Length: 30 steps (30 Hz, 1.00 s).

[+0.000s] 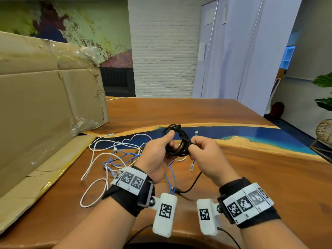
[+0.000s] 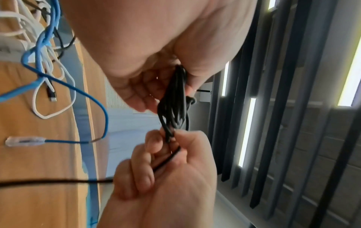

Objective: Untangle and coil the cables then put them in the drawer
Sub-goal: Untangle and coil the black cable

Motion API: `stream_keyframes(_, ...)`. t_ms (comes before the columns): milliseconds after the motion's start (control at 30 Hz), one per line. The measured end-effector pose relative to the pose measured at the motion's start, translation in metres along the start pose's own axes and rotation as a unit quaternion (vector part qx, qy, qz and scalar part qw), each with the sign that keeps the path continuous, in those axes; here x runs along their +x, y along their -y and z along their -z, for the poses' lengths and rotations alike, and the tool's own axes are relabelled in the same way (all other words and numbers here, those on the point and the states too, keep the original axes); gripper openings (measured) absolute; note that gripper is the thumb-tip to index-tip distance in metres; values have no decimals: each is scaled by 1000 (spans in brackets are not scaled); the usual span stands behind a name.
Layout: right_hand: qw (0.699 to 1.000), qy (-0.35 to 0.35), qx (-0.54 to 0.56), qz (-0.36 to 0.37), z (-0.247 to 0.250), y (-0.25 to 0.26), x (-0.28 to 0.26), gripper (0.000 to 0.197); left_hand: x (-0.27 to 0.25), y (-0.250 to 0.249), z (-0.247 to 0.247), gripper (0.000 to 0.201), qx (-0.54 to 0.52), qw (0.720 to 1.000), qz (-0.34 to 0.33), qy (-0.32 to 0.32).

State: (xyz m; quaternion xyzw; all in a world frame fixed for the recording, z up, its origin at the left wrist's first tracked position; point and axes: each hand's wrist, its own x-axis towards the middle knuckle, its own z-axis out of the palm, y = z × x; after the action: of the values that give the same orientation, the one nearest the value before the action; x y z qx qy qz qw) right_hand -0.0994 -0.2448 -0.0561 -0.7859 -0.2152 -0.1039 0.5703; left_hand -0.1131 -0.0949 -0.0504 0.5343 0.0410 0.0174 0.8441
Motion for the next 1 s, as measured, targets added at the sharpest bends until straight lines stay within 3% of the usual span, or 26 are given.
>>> stream_keyframes(133,1000,11,23,14,-3,3,5,29,-2,8,-12,36,-64,996,-45,-40)
stream_keyframes(267,999,20,25,13,-3,5,10,28,-4,3,-14,32,-130,988,-77,-25)
stream_keyframes(400,997,-1,73,-11,0,3,13,5,0,-1,-8,42,-73,992,-98,-8)
stream_keyframes(567,970,-24,231,-76,2,-1,15,24,1,-6,-4,33,-24,995,-97,-15)
stream_keyframes(733,936,-17,323,-138,-6,-8,14,20,3,-4,-2,29,0,994,-106,-11)
stream_keyframes(1000,925,-31,344,-157,-12,-20,11,19,10,4,1,33,29,995,-91,-39)
